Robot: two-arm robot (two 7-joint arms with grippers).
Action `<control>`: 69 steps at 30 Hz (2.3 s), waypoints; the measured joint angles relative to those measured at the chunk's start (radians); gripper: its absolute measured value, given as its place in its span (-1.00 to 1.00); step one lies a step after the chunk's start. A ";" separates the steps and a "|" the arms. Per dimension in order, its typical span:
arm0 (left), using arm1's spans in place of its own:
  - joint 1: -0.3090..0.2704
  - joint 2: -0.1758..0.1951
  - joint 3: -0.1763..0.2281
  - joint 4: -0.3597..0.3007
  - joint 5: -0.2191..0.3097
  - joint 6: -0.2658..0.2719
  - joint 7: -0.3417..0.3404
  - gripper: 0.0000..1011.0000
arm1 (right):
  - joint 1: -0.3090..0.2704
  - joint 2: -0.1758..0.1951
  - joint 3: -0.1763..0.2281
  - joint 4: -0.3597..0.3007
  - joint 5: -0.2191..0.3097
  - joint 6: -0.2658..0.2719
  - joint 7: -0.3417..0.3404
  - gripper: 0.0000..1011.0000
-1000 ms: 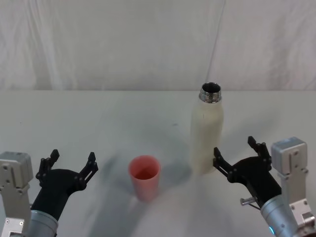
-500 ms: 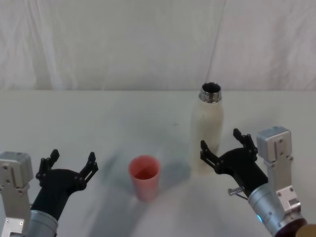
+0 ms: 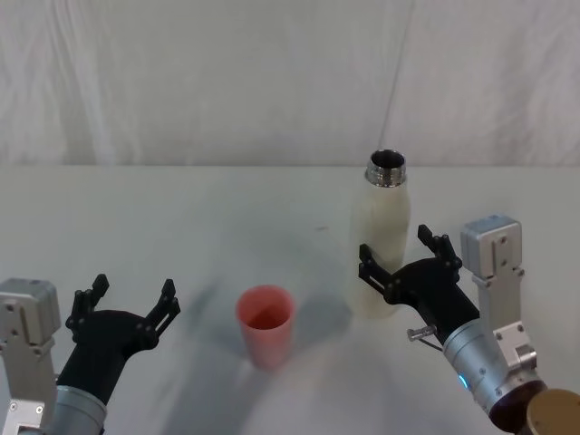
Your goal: Grasp the thermos with one hand and pour water into the cup lid.
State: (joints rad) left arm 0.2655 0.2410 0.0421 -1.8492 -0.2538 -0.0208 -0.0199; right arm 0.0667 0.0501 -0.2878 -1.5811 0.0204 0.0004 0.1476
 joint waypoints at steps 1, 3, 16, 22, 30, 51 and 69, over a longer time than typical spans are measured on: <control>0.000 0.000 0.000 0.000 0.000 0.000 0.000 0.98 | 0.005 -0.002 0.000 0.005 0.000 0.000 -0.001 0.98; 0.000 0.000 0.000 0.000 0.000 0.000 0.000 0.98 | 0.010 -0.004 -0.001 0.011 -0.001 0.000 -0.002 0.98; 0.000 0.000 0.000 0.000 0.000 0.000 0.000 0.98 | 0.042 -0.021 -0.001 0.063 0.008 -0.002 -0.003 0.98; 0.000 0.000 0.000 0.000 0.000 0.000 0.000 0.98 | 0.058 -0.032 -0.008 0.086 0.012 0.000 -0.003 0.98; 0.000 0.000 0.000 0.000 0.000 0.000 0.000 0.98 | 0.080 -0.047 -0.017 0.118 0.017 0.001 -0.003 0.98; 0.000 0.000 0.000 0.000 0.000 0.000 0.000 0.98 | 0.097 -0.058 -0.011 0.164 0.058 -0.018 0.002 0.89; 0.000 0.000 0.000 0.000 0.000 0.000 0.000 0.98 | 0.007 -0.022 -0.008 0.016 0.041 -0.015 -0.010 0.88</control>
State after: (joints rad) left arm 0.2655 0.2410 0.0421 -1.8492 -0.2538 -0.0208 -0.0199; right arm 0.0737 0.0284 -0.2963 -1.5650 0.0612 -0.0149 0.1375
